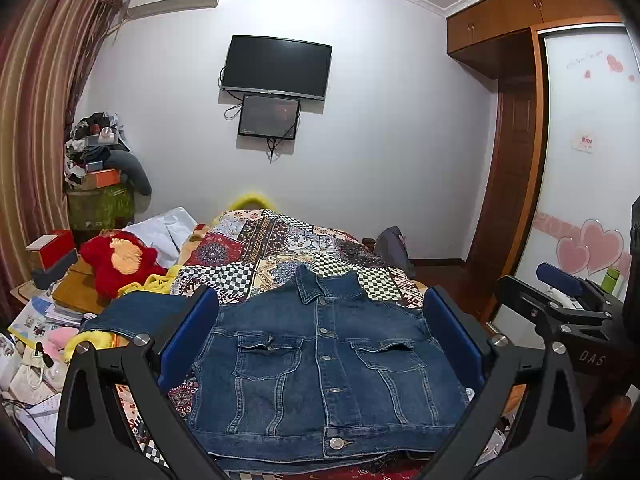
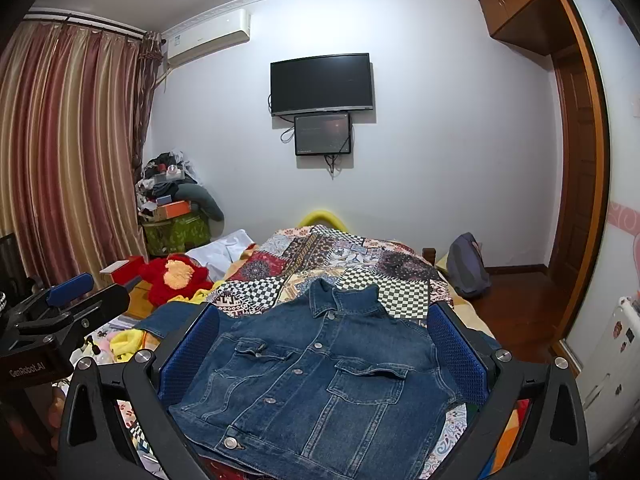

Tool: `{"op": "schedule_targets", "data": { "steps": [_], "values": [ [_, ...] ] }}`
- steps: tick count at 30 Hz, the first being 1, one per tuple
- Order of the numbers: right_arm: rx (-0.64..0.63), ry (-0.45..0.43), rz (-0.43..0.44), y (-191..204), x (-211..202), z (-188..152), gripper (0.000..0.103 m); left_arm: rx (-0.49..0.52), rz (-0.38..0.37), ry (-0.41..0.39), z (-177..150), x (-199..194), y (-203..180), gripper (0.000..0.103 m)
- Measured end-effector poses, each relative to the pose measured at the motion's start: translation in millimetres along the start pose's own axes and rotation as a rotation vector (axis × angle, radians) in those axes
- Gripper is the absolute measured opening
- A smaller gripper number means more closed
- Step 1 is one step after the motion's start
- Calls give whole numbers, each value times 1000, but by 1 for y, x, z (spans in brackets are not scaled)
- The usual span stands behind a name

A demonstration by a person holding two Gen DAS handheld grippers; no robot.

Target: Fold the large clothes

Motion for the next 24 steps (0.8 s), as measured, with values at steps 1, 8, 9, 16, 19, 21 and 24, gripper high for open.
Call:
{"op": "schedule_targets", "data": {
  "steps": [1, 8, 9, 16, 19, 21, 24],
  "values": [
    [-1, 1, 0, 0, 0, 0, 103, 0, -1, 0, 0, 0, 0, 103],
    [-1, -1, 0, 0, 1, 0, 103, 1, -2, 1, -2, 1, 0, 103],
    [-1, -1, 0, -1, 1, 0, 103, 1, -2, 2, -2, 2, 0, 103],
    [-1, -1, 1, -2, 1, 1, 103, 1, -2, 1, -2, 2, 1, 103],
    [0, -1, 2, -1, 0, 1, 103, 0, -2, 1, -3, 2, 1, 103],
    [-1, -1, 0, -1, 1, 1, 103, -1, -3, 2, -3, 3, 1, 103],
    [-1, -2, 0, -1, 1, 1, 103, 0, -2, 2, -5, 3, 2, 103]
  ]
}}
Point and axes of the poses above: each gripper's, at about its wrist camera, not at the fingertips, and x roughly the way its jaws point, y to its left, z to its top, the point moved 3 cm from there along x, roughly the way its jaws point, and after that the axes turned 12 degrees about y, right-handed, at the moved point
